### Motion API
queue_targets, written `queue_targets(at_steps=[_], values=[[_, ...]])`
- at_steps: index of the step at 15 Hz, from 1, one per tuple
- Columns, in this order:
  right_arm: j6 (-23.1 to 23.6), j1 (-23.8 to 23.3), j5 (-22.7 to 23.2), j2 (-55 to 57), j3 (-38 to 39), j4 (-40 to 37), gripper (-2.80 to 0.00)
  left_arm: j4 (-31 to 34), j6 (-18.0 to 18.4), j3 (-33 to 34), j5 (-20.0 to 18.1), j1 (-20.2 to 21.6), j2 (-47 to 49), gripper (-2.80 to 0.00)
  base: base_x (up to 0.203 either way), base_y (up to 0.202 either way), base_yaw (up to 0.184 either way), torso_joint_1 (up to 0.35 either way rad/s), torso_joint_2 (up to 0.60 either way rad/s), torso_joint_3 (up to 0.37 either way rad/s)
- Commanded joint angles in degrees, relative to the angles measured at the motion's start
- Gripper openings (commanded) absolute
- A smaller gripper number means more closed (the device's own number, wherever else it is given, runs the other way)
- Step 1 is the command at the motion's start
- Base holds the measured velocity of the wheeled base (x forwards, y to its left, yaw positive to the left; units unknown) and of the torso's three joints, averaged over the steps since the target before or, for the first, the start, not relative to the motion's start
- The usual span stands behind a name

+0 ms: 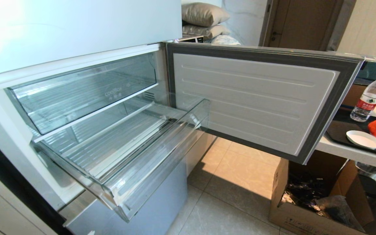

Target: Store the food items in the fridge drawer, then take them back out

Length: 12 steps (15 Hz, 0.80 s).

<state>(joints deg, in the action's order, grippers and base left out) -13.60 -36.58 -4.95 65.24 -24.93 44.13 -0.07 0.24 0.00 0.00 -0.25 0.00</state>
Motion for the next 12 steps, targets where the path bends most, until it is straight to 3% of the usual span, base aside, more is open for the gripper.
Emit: queue_targets(at_steps=[1,8,12], values=[[0.22,-0.13,0.01,13.46,-2.93,3.51,-2.80,-0.01,0.02,0.00,0.02,-0.01,0.00,-2.80,0.000,0.000,0.000,0.000,0.00,0.000],[4.63,-0.77,1.68,39.52,-20.58,10.44,-2.80,-0.01,0.02,0.00,0.00,-0.01,0.00,-2.80,0.000,0.000,0.000,0.000,0.00,0.000],[11.53,0.45,3.69,53.06,-30.65,16.18,-2.80,-0.01,0.02,0.00,0.00,-0.01,0.00,-2.80,0.000,0.000,0.000,0.000,0.00,0.000]])
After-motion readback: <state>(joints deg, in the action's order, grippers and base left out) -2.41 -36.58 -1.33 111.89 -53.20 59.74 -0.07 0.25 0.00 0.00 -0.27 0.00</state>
